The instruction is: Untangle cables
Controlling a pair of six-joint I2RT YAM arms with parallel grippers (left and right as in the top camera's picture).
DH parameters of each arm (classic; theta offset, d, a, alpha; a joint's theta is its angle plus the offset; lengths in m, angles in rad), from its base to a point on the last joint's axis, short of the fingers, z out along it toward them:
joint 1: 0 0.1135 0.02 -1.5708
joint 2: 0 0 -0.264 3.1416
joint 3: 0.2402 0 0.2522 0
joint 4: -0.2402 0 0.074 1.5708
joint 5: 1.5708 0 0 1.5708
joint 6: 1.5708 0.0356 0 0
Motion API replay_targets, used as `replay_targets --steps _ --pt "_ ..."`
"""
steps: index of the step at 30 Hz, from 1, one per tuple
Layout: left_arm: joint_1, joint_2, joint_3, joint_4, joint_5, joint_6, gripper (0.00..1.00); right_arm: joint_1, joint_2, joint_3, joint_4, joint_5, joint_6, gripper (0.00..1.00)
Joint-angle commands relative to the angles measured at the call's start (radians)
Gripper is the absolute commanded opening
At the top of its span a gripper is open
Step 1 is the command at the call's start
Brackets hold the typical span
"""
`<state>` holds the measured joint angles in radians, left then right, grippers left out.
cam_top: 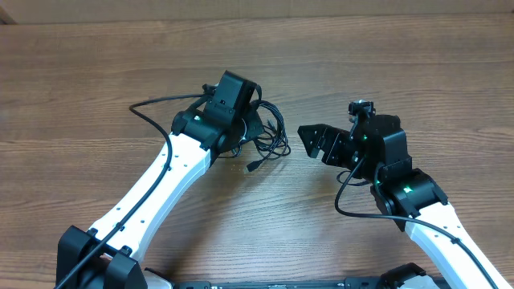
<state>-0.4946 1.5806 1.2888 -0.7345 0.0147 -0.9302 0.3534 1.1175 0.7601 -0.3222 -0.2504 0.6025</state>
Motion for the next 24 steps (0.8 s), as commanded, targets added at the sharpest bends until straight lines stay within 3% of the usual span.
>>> replay_targets --steps 1,5,13,24 --pt "0.006 0.003 0.002 0.019 0.001 -0.24 0.04 -0.001 -0.002 0.019 0.008 -0.013 -0.004 0.89" --pt "0.006 0.003 0.002 0.029 0.003 -0.309 0.04 -0.001 -0.002 0.019 0.015 -0.013 -0.003 0.91" --pt "0.003 0.003 0.002 0.028 0.02 -0.316 0.04 -0.001 -0.002 0.019 0.019 -0.014 -0.003 0.6" --pt "0.002 0.003 0.002 0.05 0.15 -0.316 0.04 -0.001 -0.002 0.019 0.019 -0.025 -0.004 0.55"
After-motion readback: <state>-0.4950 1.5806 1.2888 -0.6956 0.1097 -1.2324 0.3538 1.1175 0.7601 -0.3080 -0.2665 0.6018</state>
